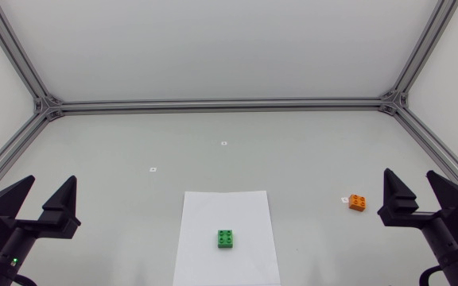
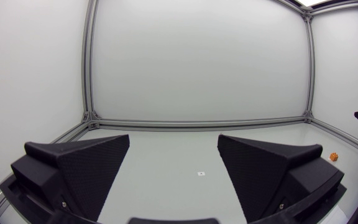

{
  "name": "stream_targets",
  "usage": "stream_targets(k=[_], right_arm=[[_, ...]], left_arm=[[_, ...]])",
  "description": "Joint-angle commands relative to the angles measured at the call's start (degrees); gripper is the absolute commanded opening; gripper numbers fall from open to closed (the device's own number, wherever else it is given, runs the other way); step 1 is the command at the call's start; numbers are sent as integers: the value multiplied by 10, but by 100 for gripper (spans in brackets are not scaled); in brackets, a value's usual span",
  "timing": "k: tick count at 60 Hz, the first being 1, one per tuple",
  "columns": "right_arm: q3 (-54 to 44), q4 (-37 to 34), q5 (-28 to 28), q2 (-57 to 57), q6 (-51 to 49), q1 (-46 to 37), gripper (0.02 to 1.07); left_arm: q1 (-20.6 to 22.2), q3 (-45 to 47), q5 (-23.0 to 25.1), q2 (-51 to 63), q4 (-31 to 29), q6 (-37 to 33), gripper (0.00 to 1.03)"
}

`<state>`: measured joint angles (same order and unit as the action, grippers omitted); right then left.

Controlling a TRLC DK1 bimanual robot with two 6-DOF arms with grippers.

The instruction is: Pick up the orange 2x2 brick with the right arm and stack it on top of the green 2x2 brick in the center

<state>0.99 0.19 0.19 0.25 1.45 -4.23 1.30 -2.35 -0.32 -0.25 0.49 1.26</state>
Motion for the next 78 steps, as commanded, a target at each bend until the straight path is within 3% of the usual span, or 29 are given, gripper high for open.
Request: stream_targets(k=[1,28,46,58,78], right_arm=[[-11,-4,-4,-6,-3,3,103],[-5,1,-4,-8,-3,5,103],[80,-17,-4,-1,-4,8,103],[156,-32,0,78,-17,7,103],[318,-144,7,261,13,5,102]], left_arm=[[-2,23,2,-5,-8,-7,99],[-2,23,2,-5,-8,-7,99],[-2,23,2,-5,-8,-7,99],[-2,23,2,-5,-8,-7,99],[-2,23,2,-5,-8,-7,99]])
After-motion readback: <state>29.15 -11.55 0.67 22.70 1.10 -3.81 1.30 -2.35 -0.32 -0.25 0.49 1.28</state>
